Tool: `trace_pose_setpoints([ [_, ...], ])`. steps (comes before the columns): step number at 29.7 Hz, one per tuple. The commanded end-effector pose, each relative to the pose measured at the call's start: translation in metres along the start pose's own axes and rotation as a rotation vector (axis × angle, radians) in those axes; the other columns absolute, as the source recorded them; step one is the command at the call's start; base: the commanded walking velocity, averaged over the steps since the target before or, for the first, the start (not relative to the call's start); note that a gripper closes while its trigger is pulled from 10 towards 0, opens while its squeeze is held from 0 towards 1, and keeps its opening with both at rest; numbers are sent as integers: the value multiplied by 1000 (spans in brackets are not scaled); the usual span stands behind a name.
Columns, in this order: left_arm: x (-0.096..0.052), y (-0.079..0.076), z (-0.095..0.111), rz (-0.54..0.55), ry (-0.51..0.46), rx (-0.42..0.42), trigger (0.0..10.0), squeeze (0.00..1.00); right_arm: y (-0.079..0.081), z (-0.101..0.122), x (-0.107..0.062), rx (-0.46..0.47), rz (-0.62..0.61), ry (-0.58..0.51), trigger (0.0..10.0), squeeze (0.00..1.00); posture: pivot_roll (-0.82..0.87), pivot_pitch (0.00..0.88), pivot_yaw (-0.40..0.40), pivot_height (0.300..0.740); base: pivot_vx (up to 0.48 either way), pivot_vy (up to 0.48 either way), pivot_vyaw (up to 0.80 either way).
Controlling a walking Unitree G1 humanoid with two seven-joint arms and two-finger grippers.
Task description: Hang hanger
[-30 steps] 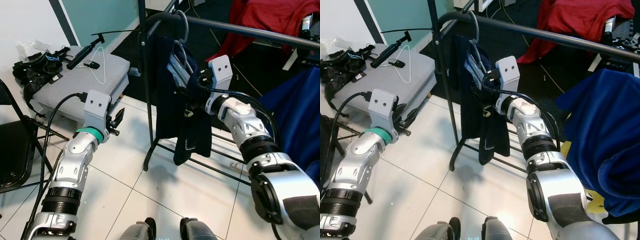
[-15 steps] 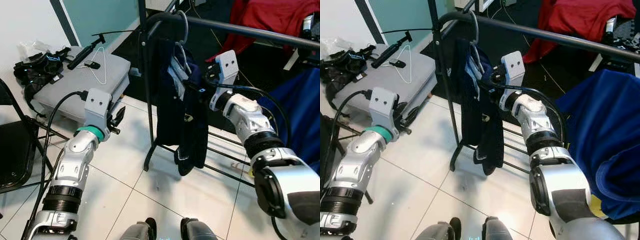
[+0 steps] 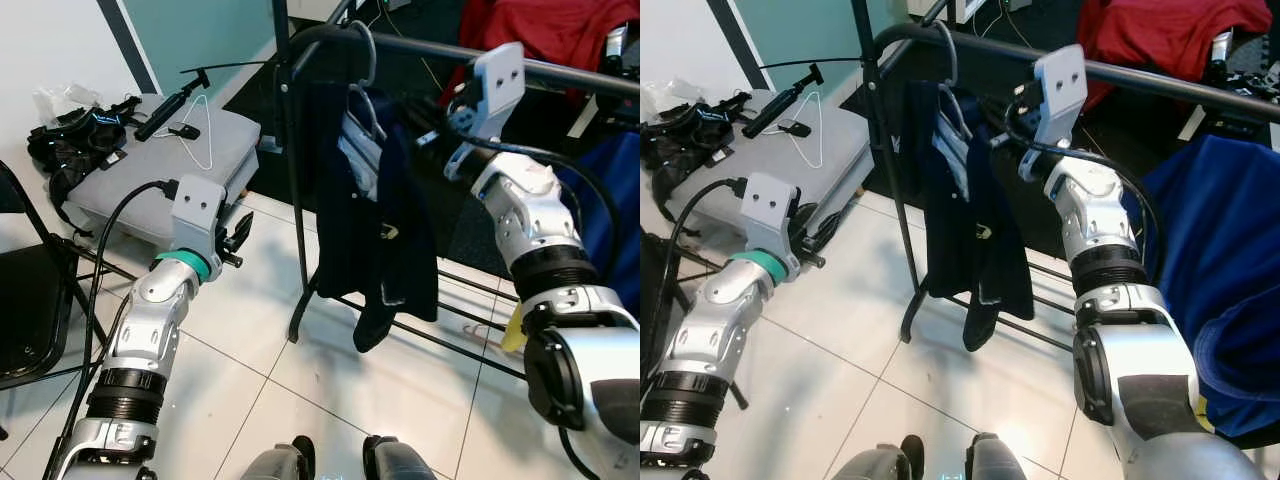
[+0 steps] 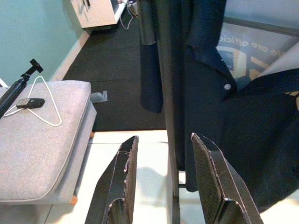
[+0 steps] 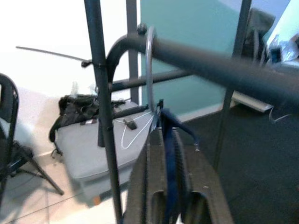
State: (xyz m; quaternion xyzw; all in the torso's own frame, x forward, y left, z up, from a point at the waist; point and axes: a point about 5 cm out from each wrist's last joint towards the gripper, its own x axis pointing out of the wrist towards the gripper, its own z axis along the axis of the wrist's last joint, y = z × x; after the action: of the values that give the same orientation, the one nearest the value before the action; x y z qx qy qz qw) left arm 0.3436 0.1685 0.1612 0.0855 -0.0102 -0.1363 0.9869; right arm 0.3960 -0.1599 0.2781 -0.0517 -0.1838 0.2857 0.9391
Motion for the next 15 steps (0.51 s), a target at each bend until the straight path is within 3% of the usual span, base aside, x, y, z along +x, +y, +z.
trace_pose_setpoints([
  [1,0,0,-5,-6,21,-9,10000,0,0,4,0,-8,0,-20,0,0,-93,63,137,740,0,0,0],
  [10,2,-1,-5,-12,22,-8,10000,0,4,9,3,-51,27,-39,0,0,-97,61,145,740,0,0,0],
  [11,2,-1,-5,-14,21,-8,10000,0,7,4,2,-54,46,-15,1529,0,-98,61,146,740,0,0,0],
  [13,2,-1,-5,-14,21,-8,10000,0,7,4,2,-54,46,-15,1529,0,-98,61,146,740,0,0,0],
  [14,2,-1,-5,-15,21,-7,10000,0,11,-7,-1,-49,56,20,10000,1000,-91,63,148,740,0,0,0],
  [15,2,-1,-5,-15,21,-7,10000,0,11,-7,-1,-49,56,20,10000,1000,-91,63,148,740,0,0,0],
])
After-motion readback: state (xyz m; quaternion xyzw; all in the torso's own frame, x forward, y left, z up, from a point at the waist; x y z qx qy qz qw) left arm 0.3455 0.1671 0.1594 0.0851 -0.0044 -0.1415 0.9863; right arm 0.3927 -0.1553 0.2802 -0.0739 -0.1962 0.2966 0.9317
